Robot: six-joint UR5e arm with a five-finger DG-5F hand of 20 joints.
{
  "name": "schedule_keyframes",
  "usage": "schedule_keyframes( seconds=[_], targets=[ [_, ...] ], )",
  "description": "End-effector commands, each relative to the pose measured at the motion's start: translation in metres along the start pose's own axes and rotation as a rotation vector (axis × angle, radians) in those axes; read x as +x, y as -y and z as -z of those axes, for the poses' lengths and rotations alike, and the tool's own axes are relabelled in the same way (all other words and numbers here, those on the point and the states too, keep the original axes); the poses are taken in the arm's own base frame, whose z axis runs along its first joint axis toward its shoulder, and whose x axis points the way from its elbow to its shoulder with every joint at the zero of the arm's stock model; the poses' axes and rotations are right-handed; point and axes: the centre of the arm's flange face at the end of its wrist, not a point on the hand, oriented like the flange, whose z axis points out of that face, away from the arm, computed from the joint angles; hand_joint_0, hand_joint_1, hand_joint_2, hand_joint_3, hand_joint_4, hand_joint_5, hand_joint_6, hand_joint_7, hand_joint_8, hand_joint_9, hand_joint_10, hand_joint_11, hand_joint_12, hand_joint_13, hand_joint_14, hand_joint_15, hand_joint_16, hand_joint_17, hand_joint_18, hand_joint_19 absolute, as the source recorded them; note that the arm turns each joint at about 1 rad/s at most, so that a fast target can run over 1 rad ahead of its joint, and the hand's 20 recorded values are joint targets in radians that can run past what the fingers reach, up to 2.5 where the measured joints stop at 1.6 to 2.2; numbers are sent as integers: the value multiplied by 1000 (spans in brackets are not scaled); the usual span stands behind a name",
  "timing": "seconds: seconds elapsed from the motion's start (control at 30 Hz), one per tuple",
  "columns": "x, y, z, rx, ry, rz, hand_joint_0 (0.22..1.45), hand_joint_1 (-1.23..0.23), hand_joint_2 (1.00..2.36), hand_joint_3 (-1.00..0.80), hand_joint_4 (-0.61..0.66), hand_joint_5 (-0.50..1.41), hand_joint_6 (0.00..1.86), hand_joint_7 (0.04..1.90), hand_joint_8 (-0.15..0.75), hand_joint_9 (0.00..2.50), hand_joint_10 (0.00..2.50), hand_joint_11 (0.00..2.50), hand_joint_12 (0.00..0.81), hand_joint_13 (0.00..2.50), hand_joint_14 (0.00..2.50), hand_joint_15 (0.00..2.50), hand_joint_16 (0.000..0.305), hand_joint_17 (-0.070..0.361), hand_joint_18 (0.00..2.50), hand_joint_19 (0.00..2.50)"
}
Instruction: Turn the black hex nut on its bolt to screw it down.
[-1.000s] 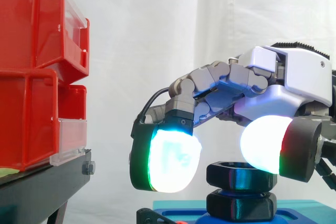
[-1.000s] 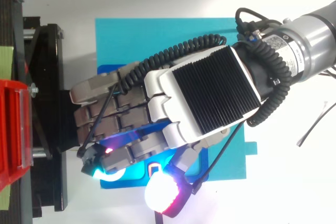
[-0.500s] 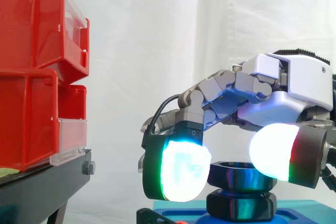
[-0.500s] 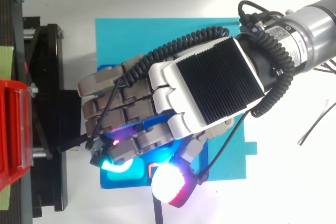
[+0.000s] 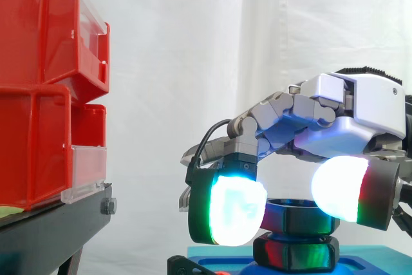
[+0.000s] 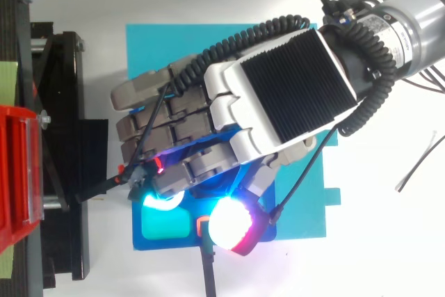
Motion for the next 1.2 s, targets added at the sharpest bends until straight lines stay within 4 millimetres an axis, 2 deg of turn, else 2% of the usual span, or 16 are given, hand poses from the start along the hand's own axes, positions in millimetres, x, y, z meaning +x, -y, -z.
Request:
schedule_keyframes(
  seconds=[0.0,0.43,0.77,0.87,0.97,1.17],
  targets=[
    [-1,3,2,-3,2,3,481,-398,1000,-500,180,-201,808,790,251,729,11,303,268,701,9,230,27,60,402,146],
    [-5,18,18,-2,-8,7,480,-395,1000,-500,171,-200,808,784,250,736,10,310,270,709,9,231,27,61,407,149],
    [-9,30,31,-10,-18,5,400,-255,1000,-500,209,-188,770,761,275,738,10,309,303,707,9,234,38,85,402,154],
    [-10,33,34,-6,-19,5,381,-248,1000,-500,209,-173,735,811,281,740,10,308,313,704,9,243,40,90,406,160],
    [-11,38,38,0,-18,7,359,-233,1000,-500,213,-134,652,954,287,741,10,303,328,699,9,243,44,98,405,165],
    [-9,43,48,22,-56,-14,358,-236,1000,-500,238,-116,594,1048,286,751,10,294,330,700,9,242,44,99,399,167]
  ],
)
